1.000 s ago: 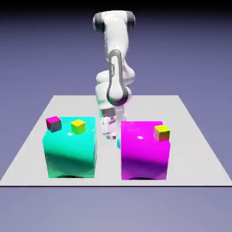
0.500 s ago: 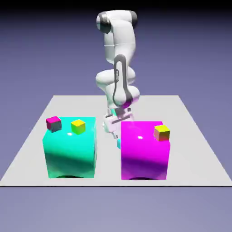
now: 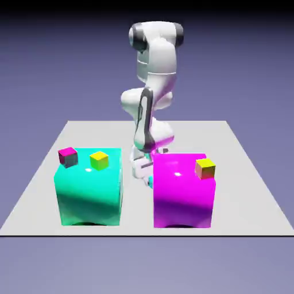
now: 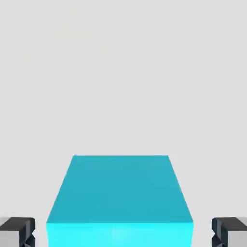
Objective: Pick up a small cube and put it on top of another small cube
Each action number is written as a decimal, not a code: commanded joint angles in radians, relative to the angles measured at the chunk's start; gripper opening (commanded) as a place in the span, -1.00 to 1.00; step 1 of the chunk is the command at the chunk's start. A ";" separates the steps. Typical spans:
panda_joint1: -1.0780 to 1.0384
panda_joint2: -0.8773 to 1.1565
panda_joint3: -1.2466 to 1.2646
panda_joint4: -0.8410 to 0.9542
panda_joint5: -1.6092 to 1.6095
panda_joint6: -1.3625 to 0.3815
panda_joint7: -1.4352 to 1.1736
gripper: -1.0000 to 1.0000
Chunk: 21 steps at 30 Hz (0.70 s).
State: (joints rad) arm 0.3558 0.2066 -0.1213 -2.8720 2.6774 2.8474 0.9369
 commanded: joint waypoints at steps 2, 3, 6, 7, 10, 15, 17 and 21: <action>0.008 -0.036 0.001 -0.015 -0.031 0.021 0.040 -1.00; 0.017 -0.072 0.002 -0.030 -0.062 0.041 0.080 -1.00; 0.042 -0.181 0.004 -0.075 -0.156 0.104 0.200 -1.00; 0.051 -0.217 0.005 -0.090 -0.187 0.125 0.240 -1.00; 0.076 -0.326 0.007 -0.135 -0.280 0.187 0.360 -1.00; 0.036 -0.362 0.045 -0.148 -0.399 0.179 0.372 -1.00; -0.005 -0.361 0.070 -0.145 -0.486 0.153 0.341 -1.00; -0.014 -0.361 0.002 -0.134 -0.660 0.147 0.266 -1.00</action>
State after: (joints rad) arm 0.3420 -0.1547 -0.1190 -3.0058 2.0165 2.9943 1.2033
